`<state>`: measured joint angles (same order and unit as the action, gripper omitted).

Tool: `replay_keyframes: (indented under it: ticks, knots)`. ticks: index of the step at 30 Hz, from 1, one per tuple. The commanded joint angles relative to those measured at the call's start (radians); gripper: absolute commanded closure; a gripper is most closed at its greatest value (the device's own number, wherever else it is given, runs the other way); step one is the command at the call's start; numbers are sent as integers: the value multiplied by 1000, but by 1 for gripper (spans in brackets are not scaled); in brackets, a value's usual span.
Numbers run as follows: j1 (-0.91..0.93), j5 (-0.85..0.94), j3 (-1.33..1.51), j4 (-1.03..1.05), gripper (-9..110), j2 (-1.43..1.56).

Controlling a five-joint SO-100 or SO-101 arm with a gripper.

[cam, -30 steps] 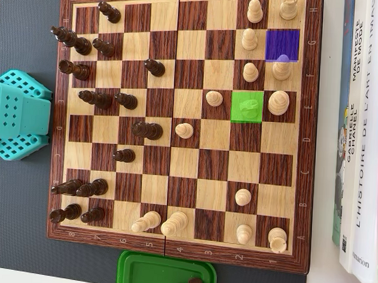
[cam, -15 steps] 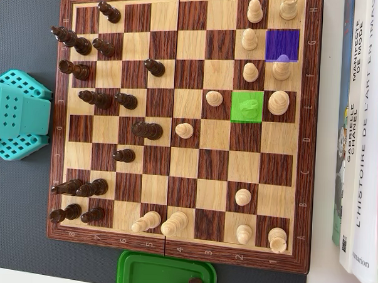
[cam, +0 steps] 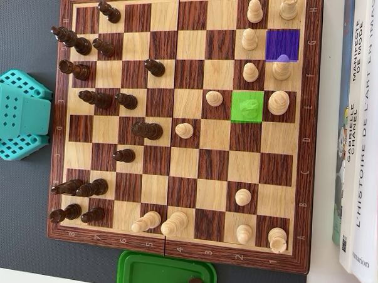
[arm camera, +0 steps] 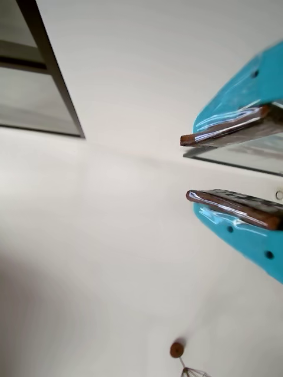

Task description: Play chess

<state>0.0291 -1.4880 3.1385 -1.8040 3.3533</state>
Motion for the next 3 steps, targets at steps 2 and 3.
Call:
replay_keyframes:
  ticks: [2,3]
  knots:
    - [-2,-6,21,0,89,-3]
    - [-2,-6,21,0,89,-3]
